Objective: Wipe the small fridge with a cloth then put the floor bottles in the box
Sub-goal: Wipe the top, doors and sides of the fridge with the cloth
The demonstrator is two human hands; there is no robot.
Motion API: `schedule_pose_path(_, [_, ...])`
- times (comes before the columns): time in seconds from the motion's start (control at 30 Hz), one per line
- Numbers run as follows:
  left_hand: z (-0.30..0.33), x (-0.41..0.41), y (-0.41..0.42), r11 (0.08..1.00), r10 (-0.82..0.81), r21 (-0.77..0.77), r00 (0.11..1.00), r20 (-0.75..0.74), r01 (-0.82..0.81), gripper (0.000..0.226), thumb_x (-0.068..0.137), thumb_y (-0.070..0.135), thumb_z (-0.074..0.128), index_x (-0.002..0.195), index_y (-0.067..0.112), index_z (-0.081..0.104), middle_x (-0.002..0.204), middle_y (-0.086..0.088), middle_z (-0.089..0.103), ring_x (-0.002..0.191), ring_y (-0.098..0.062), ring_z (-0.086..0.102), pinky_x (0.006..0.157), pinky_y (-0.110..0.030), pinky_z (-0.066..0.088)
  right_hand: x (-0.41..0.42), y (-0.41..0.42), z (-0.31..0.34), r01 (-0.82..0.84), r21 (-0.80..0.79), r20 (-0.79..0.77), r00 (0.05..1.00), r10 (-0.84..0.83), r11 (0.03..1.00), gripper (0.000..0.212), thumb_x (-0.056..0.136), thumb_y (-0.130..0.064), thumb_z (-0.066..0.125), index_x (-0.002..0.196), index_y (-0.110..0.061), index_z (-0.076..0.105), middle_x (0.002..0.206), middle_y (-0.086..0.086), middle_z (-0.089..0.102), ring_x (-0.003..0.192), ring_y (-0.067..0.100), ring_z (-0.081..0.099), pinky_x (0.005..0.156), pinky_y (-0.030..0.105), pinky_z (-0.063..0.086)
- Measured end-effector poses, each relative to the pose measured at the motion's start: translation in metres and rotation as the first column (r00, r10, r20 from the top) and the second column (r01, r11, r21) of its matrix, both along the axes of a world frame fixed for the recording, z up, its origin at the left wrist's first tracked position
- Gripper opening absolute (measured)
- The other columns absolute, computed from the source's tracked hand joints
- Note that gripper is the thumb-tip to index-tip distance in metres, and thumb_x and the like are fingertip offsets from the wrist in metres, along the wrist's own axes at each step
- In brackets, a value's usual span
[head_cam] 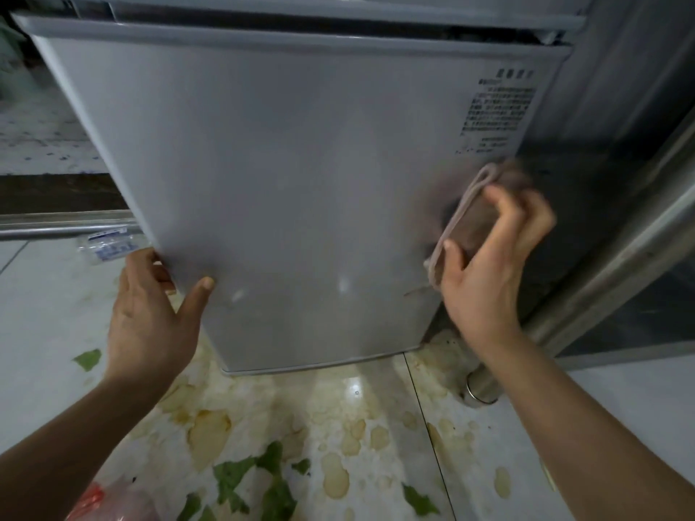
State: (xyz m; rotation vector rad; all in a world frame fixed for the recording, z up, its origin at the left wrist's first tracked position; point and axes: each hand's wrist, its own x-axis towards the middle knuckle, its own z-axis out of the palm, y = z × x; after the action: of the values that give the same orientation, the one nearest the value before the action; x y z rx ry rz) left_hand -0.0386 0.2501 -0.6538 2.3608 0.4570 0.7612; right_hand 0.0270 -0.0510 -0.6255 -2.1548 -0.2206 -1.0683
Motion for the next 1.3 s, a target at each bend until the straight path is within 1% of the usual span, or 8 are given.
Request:
schedule_pose_path(0.3, [-0.007,0.001,0.005,0.999,-0.039,-0.009,0.998,0.041,0.04,0.042,0.084,0.036,0.062,0.112,0.022,0.034,0.109,-0.011,0.052,0.093,-0.026,0.053,0.074,-0.046,0.048,0.005,0.004,-0.035,0.041,0.265,-0.15,0.989,0.0,0.963,0.076,0.08,0.002,0.065,0.138,-0.028,0.026,0.141,-0.002,0.035,0.127,0.008,0.035,0.106,0.038,0.041])
schedule_pose_path(0.43, [-0.005,0.001,0.003,0.999,-0.038,-0.021,0.999,0.029,0.039,0.042,0.085,0.035,0.062,0.113,0.017,0.037,0.108,-0.009,0.049,0.091,-0.023,0.05,0.073,-0.046,0.048,-0.006,0.011,-0.099,0.099,0.272,-0.381,0.924,0.012,0.957,0.078,0.079,0.007,0.061,0.138,-0.026,0.023,0.138,0.02,0.036,0.104,0.003,0.04,0.081,0.004,0.044])
schedule_pose_path(0.57, [0.001,0.0,0.001,0.998,-0.036,-0.06,0.999,0.009,0.036,0.045,0.086,0.036,0.061,0.118,0.015,0.038,0.113,-0.008,0.051,0.095,-0.022,0.051,0.079,-0.048,0.05,-0.006,0.008,-0.12,0.206,0.209,-0.672,0.741,-0.013,0.956,0.069,0.085,-0.003,0.059,0.139,-0.023,0.021,0.135,0.016,0.041,0.114,0.031,0.052,0.082,0.033,0.045])
schedule_pose_path(0.73, [-0.005,-0.008,0.004,0.997,-0.065,-0.051,0.996,-0.055,0.062,0.058,0.084,0.041,0.062,0.129,0.017,0.035,0.123,-0.006,0.048,0.099,-0.02,0.055,0.078,-0.046,0.052,-0.006,0.028,-0.064,0.151,0.393,-0.247,0.967,-0.054,0.907,0.07,0.077,0.001,0.07,0.135,-0.012,0.035,0.141,0.014,0.036,0.128,0.023,0.041,0.108,0.021,0.029])
schedule_pose_path(0.83, [-0.023,-0.011,0.01,0.998,-0.061,-0.025,0.985,-0.162,0.058,0.049,0.086,0.035,0.062,0.124,0.012,0.042,0.119,-0.008,0.052,0.099,-0.022,0.057,0.077,-0.045,0.051,-0.003,0.038,-0.05,0.119,0.274,0.01,0.992,-0.127,0.954,0.061,0.078,-0.002,0.067,0.133,-0.004,0.039,0.138,0.022,0.03,0.128,0.025,0.038,0.109,0.017,0.03])
schedule_pose_path(1.0, [-0.04,-0.007,0.015,0.995,-0.101,-0.041,0.974,-0.204,0.095,0.024,0.09,0.033,0.055,0.104,0.015,0.049,0.095,0.001,0.058,0.088,-0.019,0.056,0.075,-0.04,0.05,-0.014,0.058,-0.121,-0.037,-0.233,0.122,0.99,0.067,0.972,0.05,0.083,0.002,0.065,0.126,-0.013,0.043,0.131,0.016,0.024,0.113,0.04,0.045,0.099,0.044,0.047])
schedule_pose_path(1.13, [-0.041,-0.006,0.019,0.993,-0.118,-0.039,0.976,-0.185,0.113,0.021,0.089,0.035,0.056,0.099,0.018,0.048,0.092,0.004,0.057,0.086,-0.016,0.055,0.075,-0.038,0.05,-0.013,0.049,-0.147,-0.099,-0.528,0.099,0.979,0.177,0.843,0.054,0.082,0.009,0.051,0.127,-0.021,0.044,0.124,0.013,0.029,0.089,0.032,0.04,0.074,0.044,0.052])
schedule_pose_path(1.3, [-0.038,-0.008,0.015,0.991,-0.124,-0.068,0.979,-0.161,0.115,0.018,0.089,0.032,0.058,0.093,0.018,0.047,0.088,0.003,0.057,0.082,-0.016,0.055,0.069,-0.032,0.043,0.001,0.014,-0.102,-0.157,-0.835,0.058,0.928,0.368,0.527,0.047,0.088,-0.003,0.056,0.127,-0.029,0.059,0.12,0.006,0.032,0.079,0.028,0.051,0.055,0.039,0.053])
